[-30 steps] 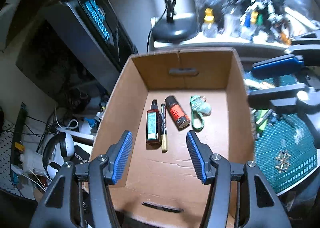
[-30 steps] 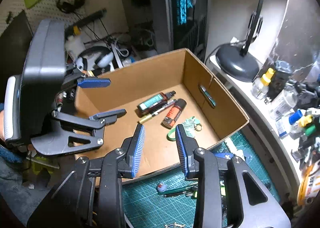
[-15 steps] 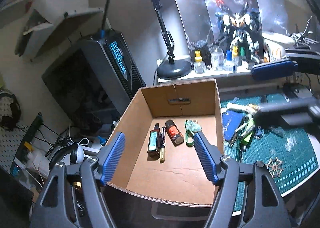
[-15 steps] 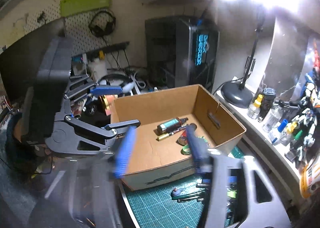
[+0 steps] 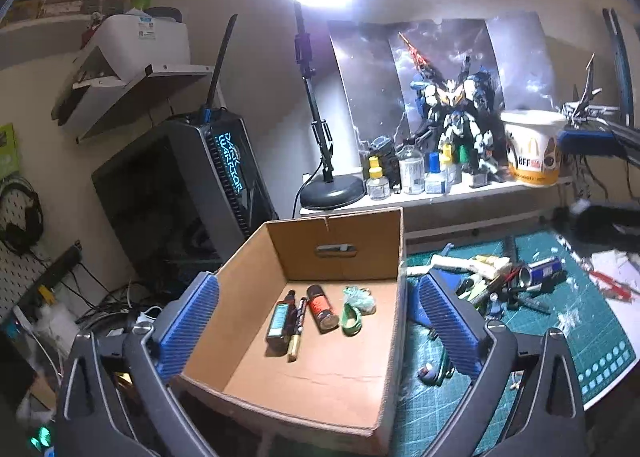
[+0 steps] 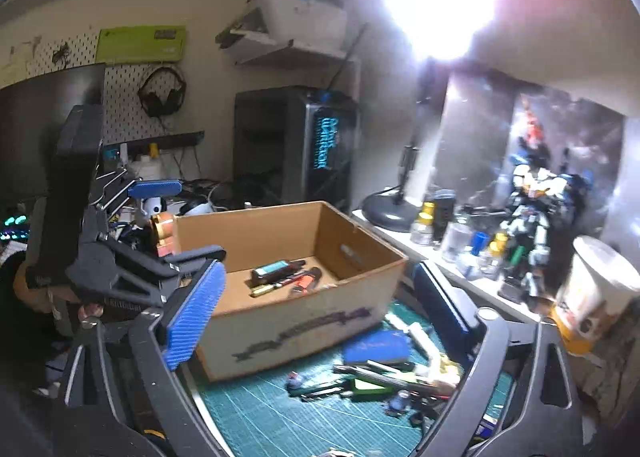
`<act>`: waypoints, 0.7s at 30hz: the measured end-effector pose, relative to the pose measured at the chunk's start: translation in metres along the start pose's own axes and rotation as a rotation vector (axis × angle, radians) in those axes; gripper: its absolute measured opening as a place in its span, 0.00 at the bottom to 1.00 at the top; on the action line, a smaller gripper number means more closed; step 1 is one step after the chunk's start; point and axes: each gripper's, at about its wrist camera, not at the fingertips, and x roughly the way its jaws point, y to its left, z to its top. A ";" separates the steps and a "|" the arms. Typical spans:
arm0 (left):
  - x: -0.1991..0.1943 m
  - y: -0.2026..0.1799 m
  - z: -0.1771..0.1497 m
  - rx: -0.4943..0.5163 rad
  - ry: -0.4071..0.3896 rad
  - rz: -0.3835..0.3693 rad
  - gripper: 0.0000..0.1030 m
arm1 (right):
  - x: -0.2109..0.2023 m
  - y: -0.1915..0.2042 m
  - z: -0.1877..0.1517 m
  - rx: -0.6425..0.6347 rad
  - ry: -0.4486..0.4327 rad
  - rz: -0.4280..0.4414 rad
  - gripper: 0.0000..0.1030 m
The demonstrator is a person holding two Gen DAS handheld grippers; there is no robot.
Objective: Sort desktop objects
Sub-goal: 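Raise both open tools out of the box and move over the mat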
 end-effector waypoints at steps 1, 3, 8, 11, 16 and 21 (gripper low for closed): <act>0.001 -0.003 -0.002 -0.001 -0.016 0.011 0.99 | -0.007 -0.004 -0.007 0.004 -0.019 -0.007 0.98; 0.004 -0.009 -0.006 0.000 -0.012 0.007 1.00 | -0.018 -0.016 -0.023 0.049 -0.023 -0.015 1.00; 0.004 -0.035 -0.016 0.006 -0.025 -0.054 1.00 | -0.033 -0.045 -0.055 0.156 0.015 -0.046 1.00; -0.011 -0.059 -0.031 0.026 -0.106 -0.132 1.00 | -0.045 -0.058 -0.075 0.212 0.029 -0.079 1.00; -0.023 -0.086 -0.060 -0.035 -0.137 -0.305 1.00 | -0.065 -0.062 -0.110 0.256 0.091 -0.135 1.00; -0.004 -0.112 -0.088 -0.049 -0.046 -0.398 1.00 | -0.078 -0.053 -0.147 0.279 0.150 -0.187 0.99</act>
